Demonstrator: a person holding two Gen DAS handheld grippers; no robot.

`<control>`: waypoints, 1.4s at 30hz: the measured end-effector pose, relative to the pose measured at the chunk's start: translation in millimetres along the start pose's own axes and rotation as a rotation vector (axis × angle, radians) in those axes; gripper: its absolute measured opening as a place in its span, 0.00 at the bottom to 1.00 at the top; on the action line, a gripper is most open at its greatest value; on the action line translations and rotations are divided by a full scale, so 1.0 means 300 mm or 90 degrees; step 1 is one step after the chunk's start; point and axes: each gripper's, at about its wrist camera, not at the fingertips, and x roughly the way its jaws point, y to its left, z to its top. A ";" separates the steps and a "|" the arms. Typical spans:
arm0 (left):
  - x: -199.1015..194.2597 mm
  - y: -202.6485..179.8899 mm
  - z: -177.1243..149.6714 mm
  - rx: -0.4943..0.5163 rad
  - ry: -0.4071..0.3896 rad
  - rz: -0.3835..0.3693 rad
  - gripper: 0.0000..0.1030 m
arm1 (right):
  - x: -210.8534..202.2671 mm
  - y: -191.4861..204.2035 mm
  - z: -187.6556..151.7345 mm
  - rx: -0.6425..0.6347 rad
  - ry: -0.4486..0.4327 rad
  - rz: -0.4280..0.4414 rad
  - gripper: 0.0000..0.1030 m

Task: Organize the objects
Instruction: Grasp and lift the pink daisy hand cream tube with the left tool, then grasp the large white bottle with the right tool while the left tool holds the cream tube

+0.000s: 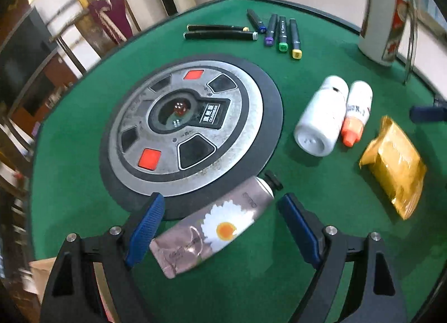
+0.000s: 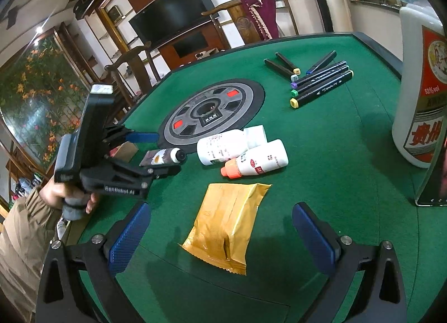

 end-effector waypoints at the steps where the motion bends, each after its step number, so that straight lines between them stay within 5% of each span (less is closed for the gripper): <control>1: 0.008 0.014 0.001 -0.010 0.004 -0.016 0.83 | 0.001 0.003 -0.001 -0.002 0.001 -0.001 1.00; 4: 0.027 0.051 -0.008 -0.059 0.019 -0.069 0.77 | 0.002 0.007 -0.002 -0.006 0.002 -0.002 1.00; 9: -0.021 0.025 -0.034 -0.088 0.037 -0.073 0.33 | 0.002 0.004 -0.001 -0.003 0.003 -0.004 1.00; 11: -0.044 -0.007 -0.051 -0.104 0.058 -0.078 0.26 | 0.002 0.006 -0.002 -0.006 0.004 -0.005 1.00; 18: -0.110 -0.145 -0.116 -0.140 0.080 -0.037 0.28 | 0.011 -0.002 -0.007 -0.006 0.012 -0.016 1.00; 23: -0.145 -0.173 -0.193 -0.173 0.051 -0.008 0.59 | 0.014 -0.007 -0.006 -0.002 0.011 -0.021 1.00; 27: -0.150 -0.173 -0.213 -0.183 0.024 -0.009 0.55 | 0.020 -0.013 -0.003 0.000 0.010 -0.026 1.00; 28: -0.152 -0.175 -0.211 -0.185 0.019 -0.006 0.36 | 0.022 -0.017 -0.002 0.002 0.009 -0.025 1.00; 29: -0.154 -0.179 -0.203 -0.181 0.012 -0.004 0.30 | 0.024 -0.020 -0.001 0.005 0.009 -0.025 1.00; 34: -0.140 -0.186 -0.186 -0.182 -0.003 0.000 0.30 | 0.032 -0.040 0.032 0.034 0.007 -0.021 0.98; 39: -0.148 -0.178 -0.203 -0.189 -0.018 -0.012 0.30 | 0.057 -0.054 0.116 0.020 0.020 -0.064 0.77; 42: -0.147 -0.179 -0.203 -0.191 -0.022 -0.011 0.30 | 0.085 -0.044 0.179 0.003 0.023 -0.059 0.76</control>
